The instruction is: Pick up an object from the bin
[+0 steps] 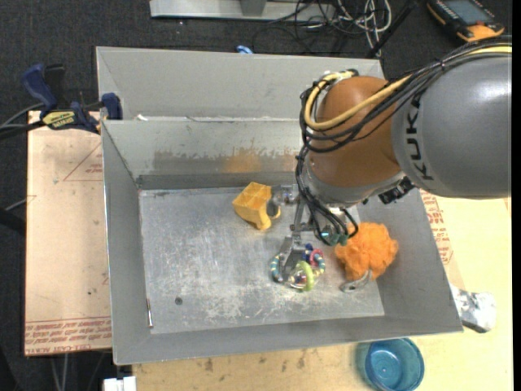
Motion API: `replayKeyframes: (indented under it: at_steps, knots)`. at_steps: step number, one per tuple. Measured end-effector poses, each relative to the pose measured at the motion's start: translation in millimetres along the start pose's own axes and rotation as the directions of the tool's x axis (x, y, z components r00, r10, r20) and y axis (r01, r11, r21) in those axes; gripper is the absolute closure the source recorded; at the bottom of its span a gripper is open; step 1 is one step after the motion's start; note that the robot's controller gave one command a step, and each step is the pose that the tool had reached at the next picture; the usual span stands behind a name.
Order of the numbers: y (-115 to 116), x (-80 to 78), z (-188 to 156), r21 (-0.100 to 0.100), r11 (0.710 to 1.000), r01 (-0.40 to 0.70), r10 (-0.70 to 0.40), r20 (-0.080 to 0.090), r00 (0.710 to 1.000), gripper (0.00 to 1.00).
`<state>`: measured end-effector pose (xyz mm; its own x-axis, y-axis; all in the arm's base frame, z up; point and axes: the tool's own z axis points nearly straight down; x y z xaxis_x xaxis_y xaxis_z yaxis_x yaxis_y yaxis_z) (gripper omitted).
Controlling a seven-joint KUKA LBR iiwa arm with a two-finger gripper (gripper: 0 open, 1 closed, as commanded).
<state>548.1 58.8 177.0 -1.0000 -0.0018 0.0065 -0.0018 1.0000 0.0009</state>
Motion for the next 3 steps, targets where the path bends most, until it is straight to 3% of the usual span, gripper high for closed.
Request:
replayKeyframes:
  at_steps: [1,2,3]
  knots:
    - [0,-1.7,-4,0.000,1.000,-0.001,0.001,0.007,1.000,0.00]
    - [-79,15.6,96,0.000,0.995,0.104,-0.104,0.008,0.995,1.00]
    - [-79,15.6,96,0.000,0.995,0.104,-0.104,0.008,0.995,1.00]
